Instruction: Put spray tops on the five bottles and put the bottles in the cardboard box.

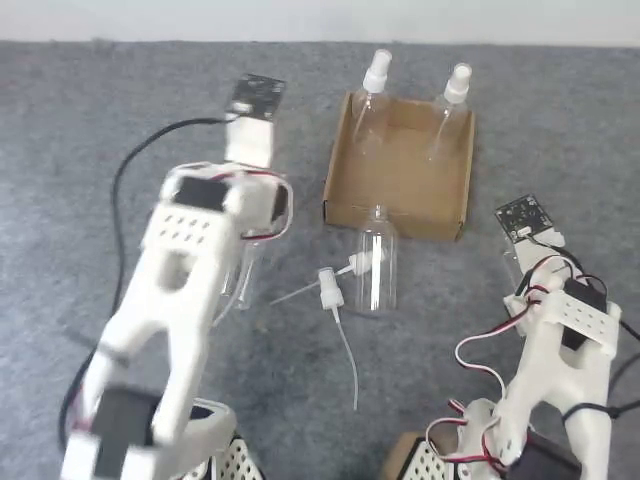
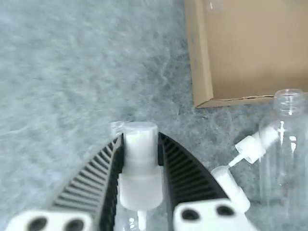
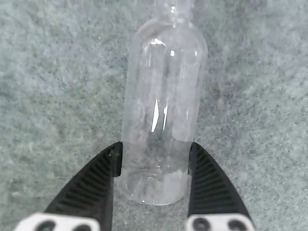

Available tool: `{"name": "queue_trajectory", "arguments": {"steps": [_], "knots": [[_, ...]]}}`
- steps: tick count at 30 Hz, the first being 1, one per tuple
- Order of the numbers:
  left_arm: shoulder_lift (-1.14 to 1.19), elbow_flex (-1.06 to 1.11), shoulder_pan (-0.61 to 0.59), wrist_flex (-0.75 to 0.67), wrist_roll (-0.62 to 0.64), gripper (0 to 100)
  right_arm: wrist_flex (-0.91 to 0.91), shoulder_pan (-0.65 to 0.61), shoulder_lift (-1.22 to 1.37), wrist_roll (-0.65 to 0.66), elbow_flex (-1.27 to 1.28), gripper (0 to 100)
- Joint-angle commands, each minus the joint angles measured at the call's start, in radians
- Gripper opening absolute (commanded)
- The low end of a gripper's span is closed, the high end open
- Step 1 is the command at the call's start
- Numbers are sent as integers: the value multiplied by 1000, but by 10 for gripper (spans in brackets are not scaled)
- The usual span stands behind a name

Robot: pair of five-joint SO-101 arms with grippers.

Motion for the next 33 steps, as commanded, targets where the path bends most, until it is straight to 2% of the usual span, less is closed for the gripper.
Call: {"name": "queue_trajectory", "arguments": {"steps": [1, 3, 6, 11, 17, 24, 28, 33], "knots": [[-310, 127, -57, 3, 14, 11, 5, -5, 33, 14, 89, 57], [-388, 200, -66, 0, 9, 11, 16, -7, 33, 9, 80, 66], [-470, 302, -66, -20, 6, 12, 91, -7, 33, 8, 37, 137], [-531, 473, -66, -163, 6, 12, 240, -7, 33, 8, -109, 251], [-539, 521, -68, -184, 5, 12, 449, -22, 45, 3, -365, 256], [-543, 536, -68, -189, 5, 12, 631, -174, 45, -103, -631, 257], [-545, 549, -68, -189, 5, 12, 700, -257, 65, -101, -695, 257], [-545, 549, -68, -189, 6, 12, 711, -317, 208, -54, -684, 257]]}}
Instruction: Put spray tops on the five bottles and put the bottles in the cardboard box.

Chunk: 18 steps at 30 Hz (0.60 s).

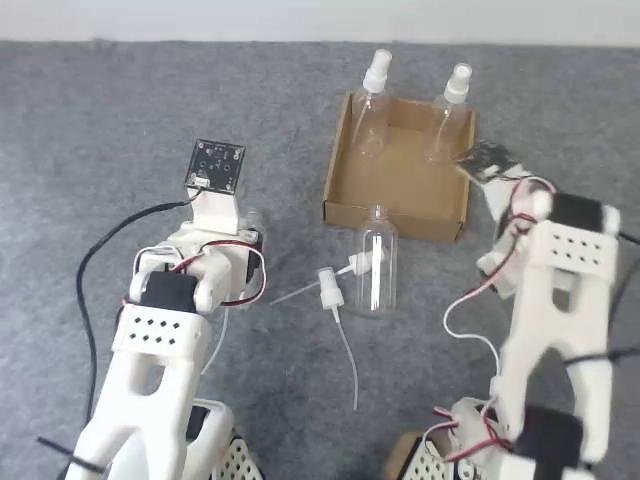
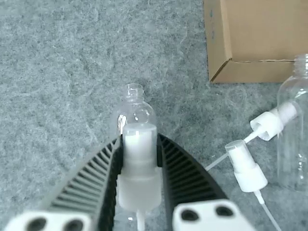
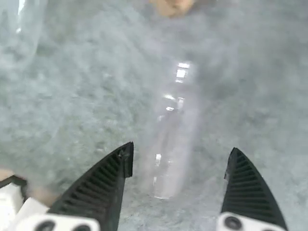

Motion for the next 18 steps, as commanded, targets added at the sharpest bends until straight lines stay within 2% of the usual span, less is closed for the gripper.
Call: {"name": "queue_trajectory", "arguments": {"steps": [1, 10, 15, 18], "knots": [[-38, -7, -6, -26, 5, 12, 12, -42, 125, 40, -46, 257], [-37, -7, -6, -26, 5, 12, -157, 42, 343, 52, -37, 246], [-32, -5, -6, -28, 5, 12, -222, 162, 397, 51, -34, 66], [-37, 4, -6, -32, 5, 12, -259, 283, 397, 51, -35, 35]]}}
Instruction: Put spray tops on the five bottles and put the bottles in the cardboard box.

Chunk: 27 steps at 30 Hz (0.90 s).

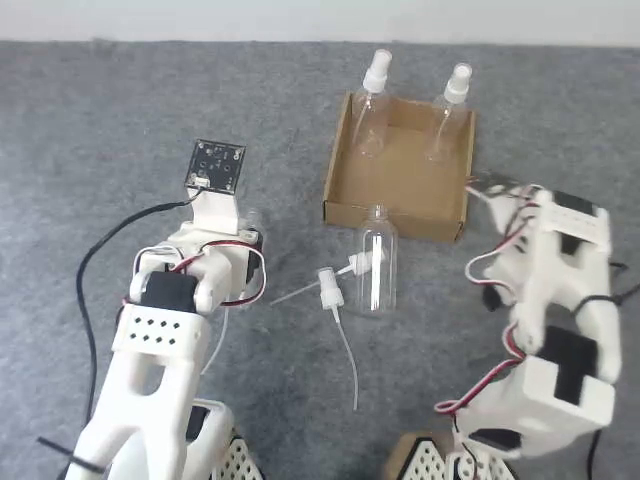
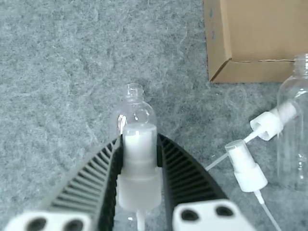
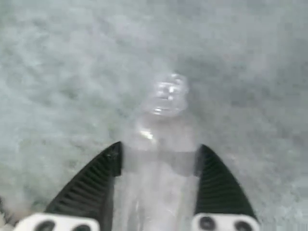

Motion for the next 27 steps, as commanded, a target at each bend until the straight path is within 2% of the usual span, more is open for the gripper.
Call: {"name": "queue_trajectory", "arguments": {"steps": [1, 5, 8, 12, 18, 27], "knots": [[-38, 8, -3, -34, 5, 12, -62, 186, -10, 11, -34, 41], [-35, 10, -3, -44, 5, 12, -130, 311, -1, -14, -32, 49], [-35, 10, -3, -44, 5, 12, -159, 344, -8, -48, -32, 50], [-31, 10, -3, -44, 5, 12, -154, 305, -12, -46, -34, 64], [-31, 10, -5, -43, 5, 12, -153, 225, -12, -51, -34, 233], [-31, 10, -5, -44, 5, 12, -56, 165, -1, -48, -143, 241]]}}
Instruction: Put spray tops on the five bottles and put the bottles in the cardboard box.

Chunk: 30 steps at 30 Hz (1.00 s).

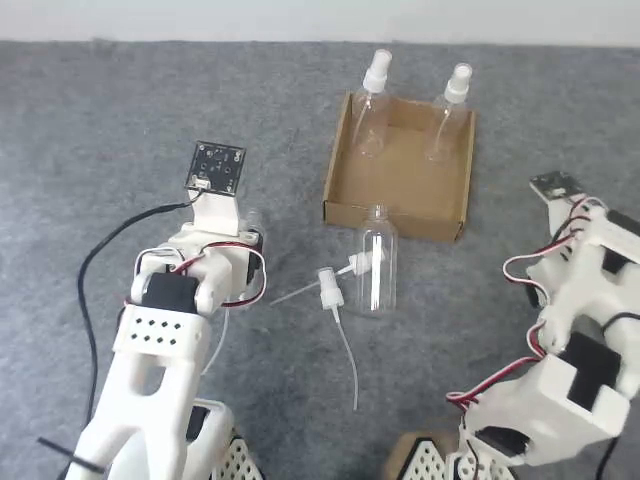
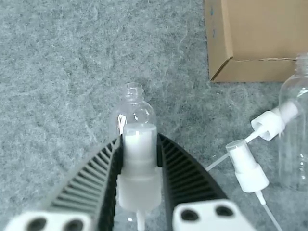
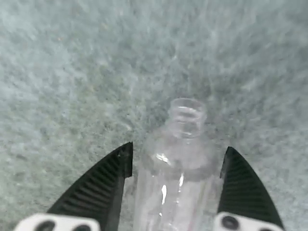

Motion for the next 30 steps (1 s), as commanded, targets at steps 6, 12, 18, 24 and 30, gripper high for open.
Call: {"name": "queue_trajectory", "arguments": {"steps": [6, 12, 18, 24, 30], "knots": [[-29, -8, -6, -26, 5, 12, 59, 19, -2, 51, -123, 239], [-29, -8, -6, -26, 5, 12, 54, 33, 61, 98, -114, 239], [-29, -8, -6, -23, 5, 12, 48, 35, 107, 112, -114, 206], [-29, -8, -6, -26, 9, 12, 61, 30, 81, 107, -186, 6], [-38, -25, 2, -31, 5, 12, 185, -47, -74, 14, -292, 6]]}}
